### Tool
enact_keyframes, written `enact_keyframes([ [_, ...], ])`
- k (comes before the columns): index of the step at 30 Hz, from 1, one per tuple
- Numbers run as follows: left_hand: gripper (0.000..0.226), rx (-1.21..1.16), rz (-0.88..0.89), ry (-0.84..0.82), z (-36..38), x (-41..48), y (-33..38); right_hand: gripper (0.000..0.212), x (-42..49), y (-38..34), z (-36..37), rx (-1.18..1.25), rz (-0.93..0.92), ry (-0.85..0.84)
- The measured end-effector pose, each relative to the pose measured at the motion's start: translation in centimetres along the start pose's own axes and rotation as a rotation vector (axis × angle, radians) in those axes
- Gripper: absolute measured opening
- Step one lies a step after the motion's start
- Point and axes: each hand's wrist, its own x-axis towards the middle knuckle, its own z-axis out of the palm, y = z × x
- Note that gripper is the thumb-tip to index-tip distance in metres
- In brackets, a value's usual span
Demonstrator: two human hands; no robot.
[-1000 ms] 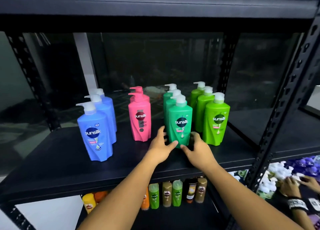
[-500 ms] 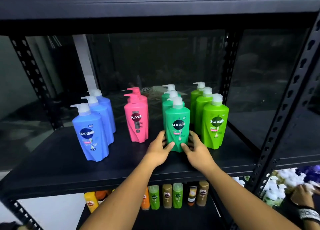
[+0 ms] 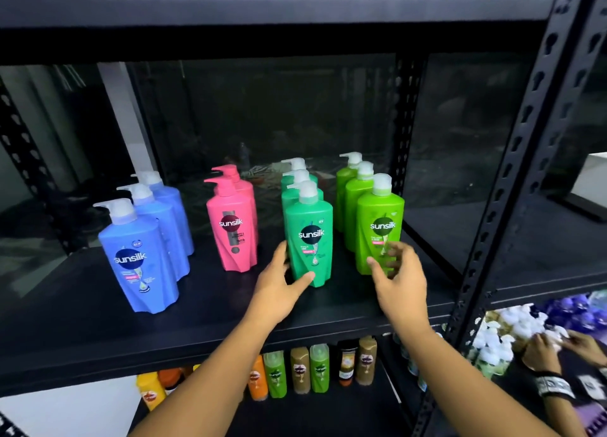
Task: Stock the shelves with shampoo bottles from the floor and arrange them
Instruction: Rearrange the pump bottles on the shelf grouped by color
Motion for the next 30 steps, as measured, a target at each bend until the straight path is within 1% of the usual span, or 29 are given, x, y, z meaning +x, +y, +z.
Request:
enact_keyframes([
  [3, 0.107, -0.014, 0.020, 0.057, 0.6, 0.6, 1.1, 0.078, 1.8, 0.4, -0.1, -0.042, 0.023, -0.012],
  [6, 0.123, 0.054, 0.058, 0.110, 1.6, 0.8, 2.1, 0.105, 3.2, 1.0, 0.4, -0.102, 0.008, -0.072],
  [9, 0.132, 0.117, 0.052, 0.124, 2.2, 0.8, 2.3, 0.116, 3.7, 1.5, 0.5, -0.109, 0.034, -0.140],
  [12, 0.130, 0.152, 0.045, 0.113, 2.2, 1.0, 1.9, 0.112, 3.2, 2.2, 0.5, -0.113, 0.015, -0.160],
  [20, 0.119, 0.122, 0.041, 0.111, 2.2, 1.3, 1.3, 0.093, 3.2, 2.8, 0.6, -0.052, 0.008, -0.171],
  [24, 0.116, 0.121, 0.041, 0.112, 2.2, 1.3, 1.3, 0.090, 3.4, 2.8, 0.6, -0.032, 0.013, -0.177],
  [28, 0.117, 0.114, 0.040, 0.125, 2.1, 1.2, 1.4, 0.092, 3.5, 2.7, 0.4, -0.023, 0.034, -0.200],
  [30, 0.117, 0.115, 0.032, 0.142, 2.0, 0.9, 1.5, 0.090, 3.5, 2.2, -0.1, 0.014, 0.070, -0.160],
])
